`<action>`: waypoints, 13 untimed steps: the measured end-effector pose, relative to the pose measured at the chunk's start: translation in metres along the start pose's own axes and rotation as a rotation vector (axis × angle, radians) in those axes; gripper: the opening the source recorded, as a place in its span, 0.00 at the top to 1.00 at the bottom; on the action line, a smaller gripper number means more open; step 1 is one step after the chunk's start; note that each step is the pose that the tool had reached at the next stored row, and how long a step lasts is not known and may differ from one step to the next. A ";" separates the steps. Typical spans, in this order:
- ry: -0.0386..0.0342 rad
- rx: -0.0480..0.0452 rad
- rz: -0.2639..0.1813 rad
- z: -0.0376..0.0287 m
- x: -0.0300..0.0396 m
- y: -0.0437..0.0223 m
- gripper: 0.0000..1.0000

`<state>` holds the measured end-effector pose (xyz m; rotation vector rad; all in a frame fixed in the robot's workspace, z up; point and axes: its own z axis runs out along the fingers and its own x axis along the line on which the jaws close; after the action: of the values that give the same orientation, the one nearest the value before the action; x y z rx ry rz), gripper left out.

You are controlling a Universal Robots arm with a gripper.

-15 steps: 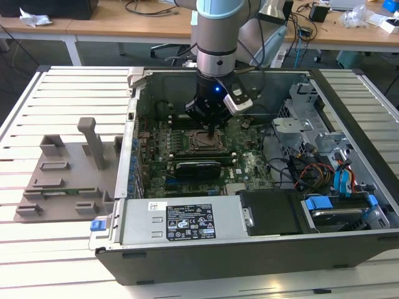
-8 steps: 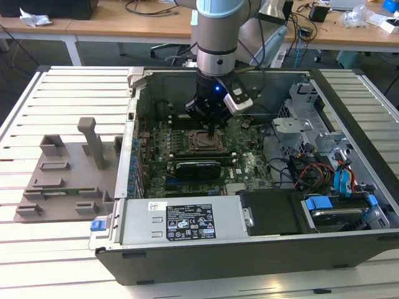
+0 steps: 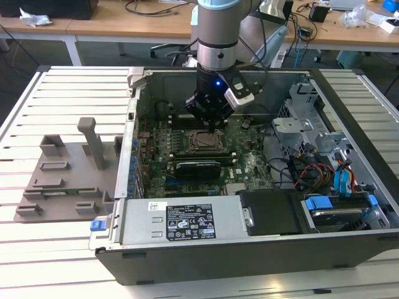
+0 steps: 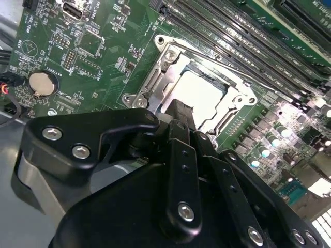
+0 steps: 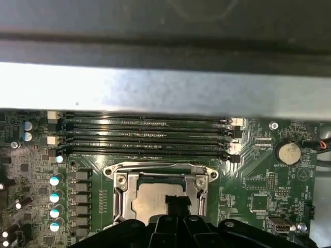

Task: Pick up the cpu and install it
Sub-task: 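Install the first cpu locking lever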

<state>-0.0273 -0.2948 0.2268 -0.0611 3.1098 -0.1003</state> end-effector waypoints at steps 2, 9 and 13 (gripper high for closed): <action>0.0001 0.0022 0.000 -0.0100 -0.0003 -0.0007 0.90; 0.0000 0.0022 0.000 -0.0326 -0.0009 -0.0021 0.90; 0.0001 0.0024 0.000 -0.0327 -0.0009 -0.0021 0.90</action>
<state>-0.0274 -0.2948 0.2596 -0.0611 3.1097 -0.1040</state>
